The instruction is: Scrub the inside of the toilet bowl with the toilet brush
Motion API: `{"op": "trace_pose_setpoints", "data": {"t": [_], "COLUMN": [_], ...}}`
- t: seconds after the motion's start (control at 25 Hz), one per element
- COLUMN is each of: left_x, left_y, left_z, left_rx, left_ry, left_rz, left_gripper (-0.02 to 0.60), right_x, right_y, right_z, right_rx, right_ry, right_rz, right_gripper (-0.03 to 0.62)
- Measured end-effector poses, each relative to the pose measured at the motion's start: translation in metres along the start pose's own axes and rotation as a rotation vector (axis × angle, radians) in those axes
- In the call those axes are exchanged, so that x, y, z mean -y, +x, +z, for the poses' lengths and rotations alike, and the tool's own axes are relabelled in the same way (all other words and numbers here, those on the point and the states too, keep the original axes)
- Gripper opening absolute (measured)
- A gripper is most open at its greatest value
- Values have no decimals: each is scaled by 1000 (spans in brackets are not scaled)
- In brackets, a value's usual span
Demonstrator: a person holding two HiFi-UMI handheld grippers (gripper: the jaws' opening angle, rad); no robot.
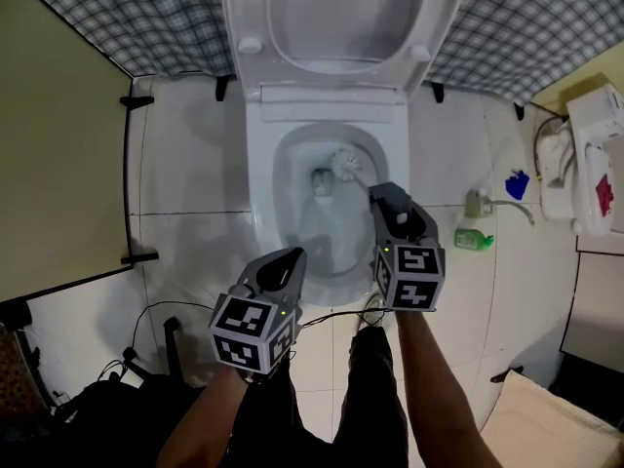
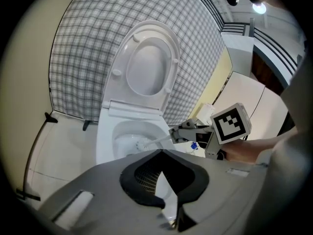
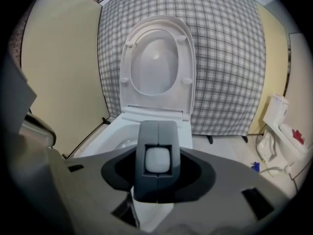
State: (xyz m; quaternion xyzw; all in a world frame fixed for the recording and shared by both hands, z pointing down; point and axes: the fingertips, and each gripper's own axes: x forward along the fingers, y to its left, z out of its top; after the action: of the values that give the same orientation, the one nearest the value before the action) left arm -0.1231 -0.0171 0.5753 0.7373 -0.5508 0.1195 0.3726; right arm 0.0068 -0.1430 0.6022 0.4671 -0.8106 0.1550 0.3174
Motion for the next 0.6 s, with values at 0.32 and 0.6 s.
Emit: {"op": "trace_pose_setpoints", "data": {"t": [0.32, 0.6], "left_x": [-12, -19], "left_y": [5, 0], "left_z": [3, -8], "left_rx": [-6, -19], "left_ry": [-7, -20], "left_rz": [8, 18], "left_gripper": [10, 11], "right_x": [-29, -56], "right_y": [25, 23], "right_z": [10, 19], "right_rx": [59, 79], "right_ry": [101, 126], "right_rz": [98, 203], "right_gripper": [193, 193]}}
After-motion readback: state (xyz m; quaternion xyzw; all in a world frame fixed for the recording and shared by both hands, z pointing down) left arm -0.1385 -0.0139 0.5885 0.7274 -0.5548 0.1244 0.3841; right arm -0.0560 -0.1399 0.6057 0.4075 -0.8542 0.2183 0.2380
